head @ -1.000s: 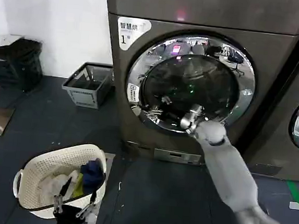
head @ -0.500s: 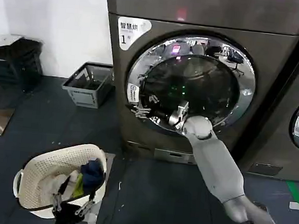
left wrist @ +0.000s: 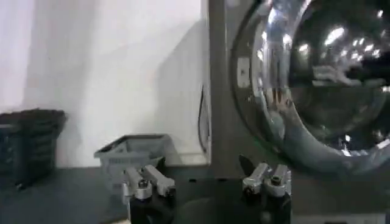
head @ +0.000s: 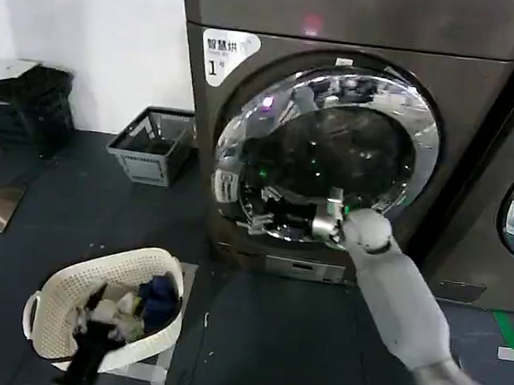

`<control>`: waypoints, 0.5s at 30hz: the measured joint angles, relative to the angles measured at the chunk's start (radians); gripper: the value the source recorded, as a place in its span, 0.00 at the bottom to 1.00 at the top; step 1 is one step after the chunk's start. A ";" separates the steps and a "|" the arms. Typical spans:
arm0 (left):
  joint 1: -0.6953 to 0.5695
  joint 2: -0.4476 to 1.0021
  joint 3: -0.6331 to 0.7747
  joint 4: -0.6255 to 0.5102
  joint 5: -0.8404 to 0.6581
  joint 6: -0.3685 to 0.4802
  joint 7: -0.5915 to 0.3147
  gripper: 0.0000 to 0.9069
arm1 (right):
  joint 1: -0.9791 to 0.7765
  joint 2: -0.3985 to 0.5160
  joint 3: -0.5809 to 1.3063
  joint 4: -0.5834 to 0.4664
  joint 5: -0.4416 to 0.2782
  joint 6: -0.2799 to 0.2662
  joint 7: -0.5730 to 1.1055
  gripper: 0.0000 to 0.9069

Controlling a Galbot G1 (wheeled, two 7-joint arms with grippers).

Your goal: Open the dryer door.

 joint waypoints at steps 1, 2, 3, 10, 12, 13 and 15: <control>-0.016 0.023 -0.002 0.016 -0.021 -0.012 0.018 1.00 | -0.013 -0.007 0.010 0.016 0.001 -0.003 -0.017 1.00; -0.034 0.046 -0.004 0.032 -0.037 -0.021 0.031 1.00 | -0.029 -0.017 0.023 0.037 0.006 -0.007 -0.046 1.00; -0.049 0.065 -0.004 0.047 -0.050 -0.024 0.043 1.00 | -0.045 -0.025 0.034 0.057 0.013 -0.013 -0.070 1.00; -0.162 0.191 0.035 0.144 -0.157 0.002 0.104 1.00 | -0.201 -0.090 0.146 0.206 0.036 0.007 -0.196 1.00; -0.193 0.222 0.059 0.165 -0.178 0.010 0.109 1.00 | -0.265 -0.109 0.204 0.253 0.035 0.033 -0.215 1.00; -0.210 0.235 0.072 0.175 -0.188 0.011 0.109 1.00 | -0.299 -0.117 0.238 0.277 0.036 0.052 -0.226 1.00; -0.253 0.265 0.109 0.197 -0.212 0.017 0.111 1.00 | -0.383 -0.126 0.330 0.327 0.060 0.092 -0.240 1.00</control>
